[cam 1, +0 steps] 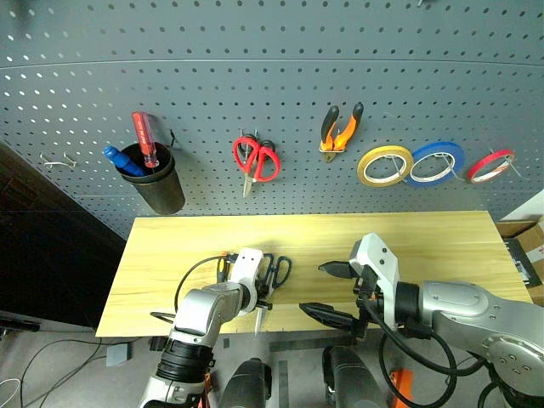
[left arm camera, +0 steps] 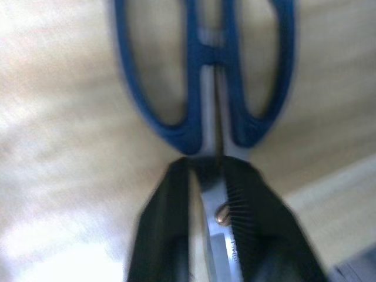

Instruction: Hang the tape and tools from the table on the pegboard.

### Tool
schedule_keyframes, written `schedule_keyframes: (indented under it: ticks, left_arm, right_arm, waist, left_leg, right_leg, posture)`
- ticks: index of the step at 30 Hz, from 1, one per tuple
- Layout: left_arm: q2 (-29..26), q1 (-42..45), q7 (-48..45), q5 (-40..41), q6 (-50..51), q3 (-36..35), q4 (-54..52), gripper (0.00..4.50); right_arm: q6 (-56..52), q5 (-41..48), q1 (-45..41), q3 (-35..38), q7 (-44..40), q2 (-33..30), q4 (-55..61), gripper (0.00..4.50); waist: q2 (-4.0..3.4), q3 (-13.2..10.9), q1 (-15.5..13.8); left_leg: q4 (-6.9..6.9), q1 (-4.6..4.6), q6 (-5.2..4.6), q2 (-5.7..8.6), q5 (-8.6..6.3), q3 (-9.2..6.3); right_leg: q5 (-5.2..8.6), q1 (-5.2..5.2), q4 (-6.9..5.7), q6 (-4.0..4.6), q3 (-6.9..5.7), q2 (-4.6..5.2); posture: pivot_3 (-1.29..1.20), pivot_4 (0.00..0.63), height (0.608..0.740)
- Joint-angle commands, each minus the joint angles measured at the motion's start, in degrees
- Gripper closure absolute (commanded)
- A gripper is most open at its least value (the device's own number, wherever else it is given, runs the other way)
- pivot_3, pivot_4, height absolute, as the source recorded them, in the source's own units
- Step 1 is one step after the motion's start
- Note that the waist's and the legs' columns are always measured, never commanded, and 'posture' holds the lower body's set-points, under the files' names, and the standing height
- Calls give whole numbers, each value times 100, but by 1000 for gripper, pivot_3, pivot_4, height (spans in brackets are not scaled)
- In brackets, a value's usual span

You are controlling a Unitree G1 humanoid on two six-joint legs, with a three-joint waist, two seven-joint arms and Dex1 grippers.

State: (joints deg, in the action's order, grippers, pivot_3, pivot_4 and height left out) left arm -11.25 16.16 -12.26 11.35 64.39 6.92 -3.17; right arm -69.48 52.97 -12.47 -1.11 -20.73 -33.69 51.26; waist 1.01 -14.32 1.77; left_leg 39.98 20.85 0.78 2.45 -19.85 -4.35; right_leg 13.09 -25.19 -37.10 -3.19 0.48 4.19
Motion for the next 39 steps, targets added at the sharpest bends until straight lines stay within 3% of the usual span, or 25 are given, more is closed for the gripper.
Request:
schedule_keyframes:
  ticks: [1, 12, 18, 21, 27, 39]
  left_arm:
    - [-195, -64, -215, -24, -292, -4, 88, 4344]
    - [-765, -384, -1086, 286, -1129, -186, -580, 4344]
    - [-983, -1124, -1543, 762, -1617, -667, -1739, 4344]
    - [-1242, -1506, -1808, 713, -2337, -781, -2191, 4344]
    - [-1733, -2191, -1974, -114, -4954, -1007, -2784, 4344]
    - [-1478, -1579, -1416, -74, -5067, -1191, -3083, 4344]
  right_arm:
    - [314, -137, 32, 61, 135, 6, 98, 0]
    - [1363, -1247, 283, -425, 83, -271, 265, 0]
    - [1504, -1060, 484, -403, -48, -200, 386, 0]
    - [1546, -1008, 506, -377, -28, -161, 457, 0]
    - [1826, -1061, 618, -313, -103, -149, 574, 0]
    - [2321, -849, 546, 195, -208, -139, 268, 0]
  waist:
    - [0, 0, 2]
    - [0, 0, 7]
    - [1, -1, 15]
    - [1, -1, 14]
    - [1, -1, -14]
    - [5, 2, -48]
  left_leg:
    - [0, 0, 0, 0, 0, 0]
    - [-3, 6, 1, -2, -1, 0]
    - [-5, 7, 2, -4, -2, -1]
    - [-6, 6, 2, -8, -2, -1]
    - [-6, 7, 2, -7, -2, -1]
    - [-6, 8, 0, -5, -2, -3]
  right_leg:
    - [0, 0, 0, 0, 0, 0]
    - [0, -8, 7, 0, -1, 3]
    - [0, -8, 12, 0, 0, 16]
    - [0, -8, 12, 0, 0, 16]
    - [0, -5, 17, 1, 4, 19]
    - [0, -3, 13, 0, -6, -2]
  posture:
    - [-99, 247, 740]
    - [-89, 249, 740]
    - [-74, 246, 740]
    - [-67, 244, 740]
    - [-31, 237, 740]
    - [9, 217, 740]
